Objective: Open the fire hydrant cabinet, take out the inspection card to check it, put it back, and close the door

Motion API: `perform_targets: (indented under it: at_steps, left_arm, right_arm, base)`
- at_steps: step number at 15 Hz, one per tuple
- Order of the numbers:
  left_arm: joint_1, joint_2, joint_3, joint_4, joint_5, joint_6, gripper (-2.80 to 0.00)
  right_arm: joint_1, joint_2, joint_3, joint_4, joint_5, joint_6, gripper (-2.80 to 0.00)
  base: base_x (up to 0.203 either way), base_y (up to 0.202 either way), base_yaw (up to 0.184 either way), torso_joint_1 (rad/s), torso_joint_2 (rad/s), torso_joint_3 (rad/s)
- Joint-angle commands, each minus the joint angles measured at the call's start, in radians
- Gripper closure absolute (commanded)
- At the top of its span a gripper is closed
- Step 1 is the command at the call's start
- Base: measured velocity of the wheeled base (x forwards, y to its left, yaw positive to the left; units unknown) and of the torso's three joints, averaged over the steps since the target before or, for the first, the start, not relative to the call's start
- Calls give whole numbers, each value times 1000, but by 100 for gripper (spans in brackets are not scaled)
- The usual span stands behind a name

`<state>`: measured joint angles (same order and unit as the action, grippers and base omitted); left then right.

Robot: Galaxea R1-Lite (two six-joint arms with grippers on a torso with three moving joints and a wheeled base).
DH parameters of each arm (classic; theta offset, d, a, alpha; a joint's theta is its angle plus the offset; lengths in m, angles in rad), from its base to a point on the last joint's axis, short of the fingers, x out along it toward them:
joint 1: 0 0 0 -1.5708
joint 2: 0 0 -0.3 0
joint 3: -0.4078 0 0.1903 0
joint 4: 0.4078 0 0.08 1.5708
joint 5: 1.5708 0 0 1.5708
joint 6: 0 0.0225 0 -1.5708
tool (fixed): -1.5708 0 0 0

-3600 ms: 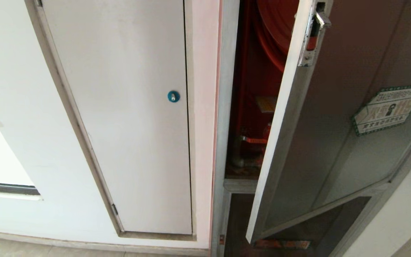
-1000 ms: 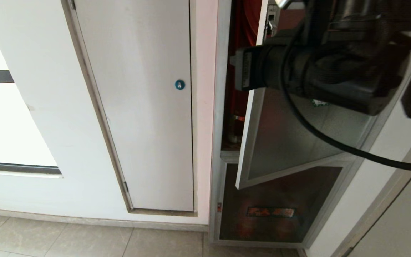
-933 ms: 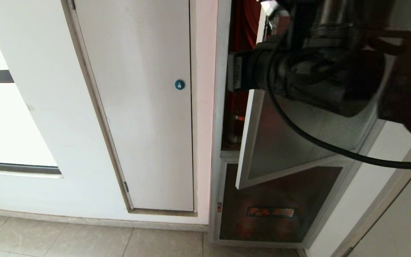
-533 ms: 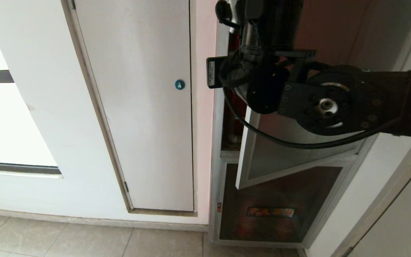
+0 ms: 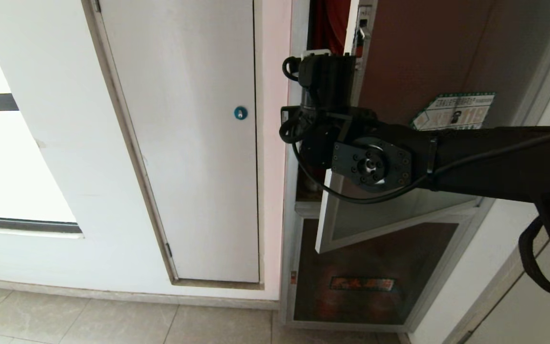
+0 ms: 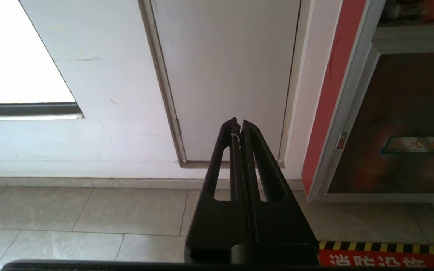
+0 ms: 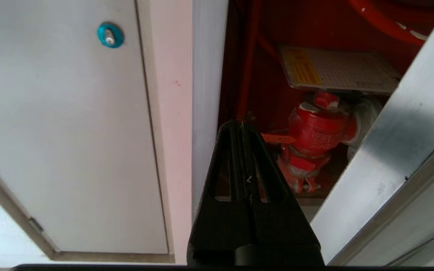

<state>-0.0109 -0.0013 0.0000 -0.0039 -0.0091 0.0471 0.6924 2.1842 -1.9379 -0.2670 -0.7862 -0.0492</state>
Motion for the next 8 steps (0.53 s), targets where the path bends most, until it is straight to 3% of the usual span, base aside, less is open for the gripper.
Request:
perform_targets:
  at_steps: [1, 4, 8]
  left_arm:
    - [0, 1, 0, -1, 0, 0, 0]
    - [0, 1, 0, -1, 0, 0, 0]
    - [0, 1, 0, 1, -2, 0, 0]
  right_arm:
    - [-14, 5, 3, -1, -19, 3, 0]
    - [-33, -10, 19, -1, -61, 58, 0]
    - [-43, -104, 151, -3, -62, 85, 0]
  base:
    - [0, 0, 0, 0, 0, 0]
    - [0, 0, 0, 0, 0, 0]
    - [0, 0, 0, 0, 0, 0]
